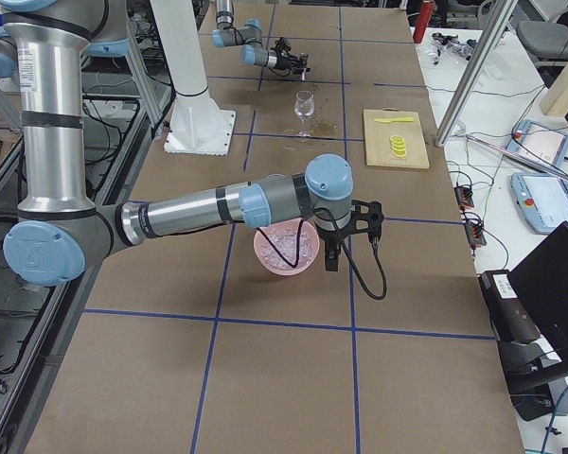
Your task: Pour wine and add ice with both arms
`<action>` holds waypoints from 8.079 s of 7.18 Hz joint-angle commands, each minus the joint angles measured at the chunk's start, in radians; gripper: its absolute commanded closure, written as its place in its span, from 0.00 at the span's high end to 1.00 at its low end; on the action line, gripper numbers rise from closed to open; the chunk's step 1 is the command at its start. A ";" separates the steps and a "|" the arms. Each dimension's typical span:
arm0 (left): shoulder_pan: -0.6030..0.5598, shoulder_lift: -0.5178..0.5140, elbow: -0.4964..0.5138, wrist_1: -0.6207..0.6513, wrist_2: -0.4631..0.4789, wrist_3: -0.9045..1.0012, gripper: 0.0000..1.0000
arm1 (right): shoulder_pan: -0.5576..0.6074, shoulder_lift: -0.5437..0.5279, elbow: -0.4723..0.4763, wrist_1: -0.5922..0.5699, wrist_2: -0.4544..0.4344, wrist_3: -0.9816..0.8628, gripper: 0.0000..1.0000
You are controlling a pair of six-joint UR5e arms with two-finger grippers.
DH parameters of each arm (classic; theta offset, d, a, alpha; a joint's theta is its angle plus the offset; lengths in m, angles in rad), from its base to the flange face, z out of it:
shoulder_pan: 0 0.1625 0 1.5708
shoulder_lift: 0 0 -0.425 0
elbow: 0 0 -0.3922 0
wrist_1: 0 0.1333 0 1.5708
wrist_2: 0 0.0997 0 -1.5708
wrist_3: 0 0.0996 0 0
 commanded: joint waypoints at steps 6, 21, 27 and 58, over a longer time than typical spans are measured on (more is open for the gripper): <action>-0.047 -0.014 -0.073 -0.003 0.044 -0.002 0.00 | 0.000 -0.023 0.001 0.011 0.002 -0.002 1.00; -0.182 -0.348 -0.098 -0.194 0.029 0.696 0.00 | 0.000 -0.035 0.005 0.014 0.055 0.000 1.00; -0.212 -0.359 -0.106 -0.348 -0.037 0.828 0.00 | 0.000 -0.035 0.026 0.014 0.054 0.000 1.00; -0.029 -0.535 -0.009 -0.459 0.009 2.007 0.00 | -0.327 -0.058 0.219 0.068 -0.190 0.407 1.00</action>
